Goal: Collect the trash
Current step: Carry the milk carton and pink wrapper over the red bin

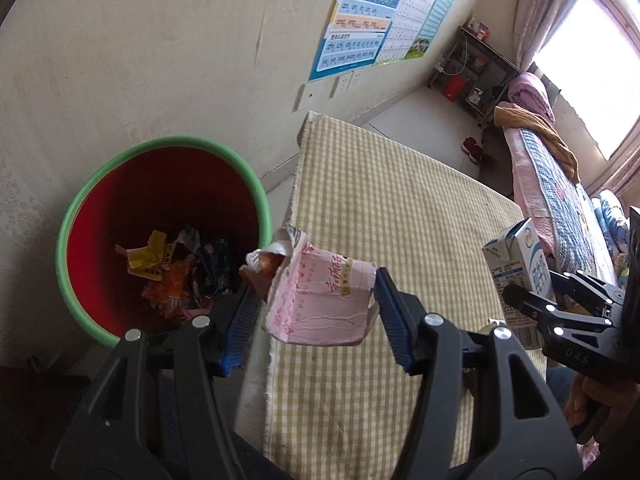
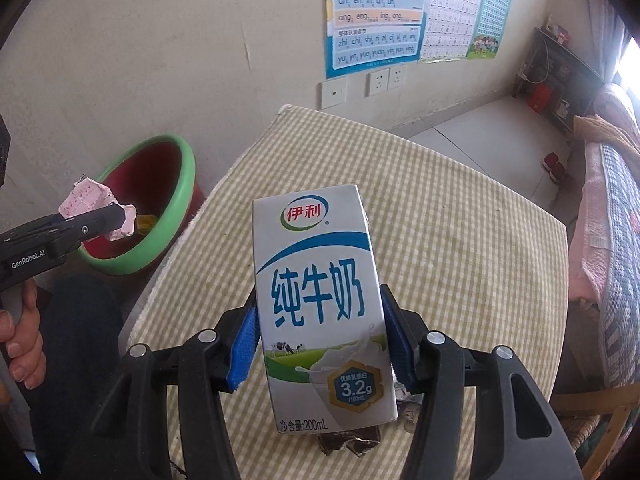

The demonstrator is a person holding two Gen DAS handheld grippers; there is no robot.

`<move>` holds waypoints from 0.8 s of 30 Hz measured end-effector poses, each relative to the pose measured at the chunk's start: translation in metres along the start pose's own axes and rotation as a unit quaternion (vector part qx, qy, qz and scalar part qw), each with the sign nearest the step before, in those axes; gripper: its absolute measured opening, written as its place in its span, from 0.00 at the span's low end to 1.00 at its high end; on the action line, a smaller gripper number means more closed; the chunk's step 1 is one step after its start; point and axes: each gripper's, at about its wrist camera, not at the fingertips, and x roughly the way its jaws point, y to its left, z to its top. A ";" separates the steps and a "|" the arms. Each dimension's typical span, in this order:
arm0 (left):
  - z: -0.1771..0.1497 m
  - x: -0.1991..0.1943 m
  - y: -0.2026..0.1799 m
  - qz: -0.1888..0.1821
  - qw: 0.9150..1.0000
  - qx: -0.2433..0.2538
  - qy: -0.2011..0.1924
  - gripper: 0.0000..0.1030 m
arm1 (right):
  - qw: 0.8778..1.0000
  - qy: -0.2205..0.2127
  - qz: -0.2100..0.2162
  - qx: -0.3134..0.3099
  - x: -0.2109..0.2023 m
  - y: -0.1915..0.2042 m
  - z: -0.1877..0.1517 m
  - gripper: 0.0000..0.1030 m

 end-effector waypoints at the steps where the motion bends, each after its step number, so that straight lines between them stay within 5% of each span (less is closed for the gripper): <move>1: 0.000 -0.002 0.007 0.005 1.000 -0.006 -0.003 0.54 | 1.000 0.001 0.003 -0.007 0.002 0.007 0.005 0.52; 9: 0.011 -0.015 0.057 0.038 0.998 -0.043 -0.024 0.54 | 0.997 0.000 0.037 -0.068 0.023 0.077 0.046 0.52; 24: 0.023 -0.022 0.152 0.030 0.997 -0.066 -0.019 0.55 | 0.989 -0.006 0.087 -0.123 0.065 0.181 0.092 0.52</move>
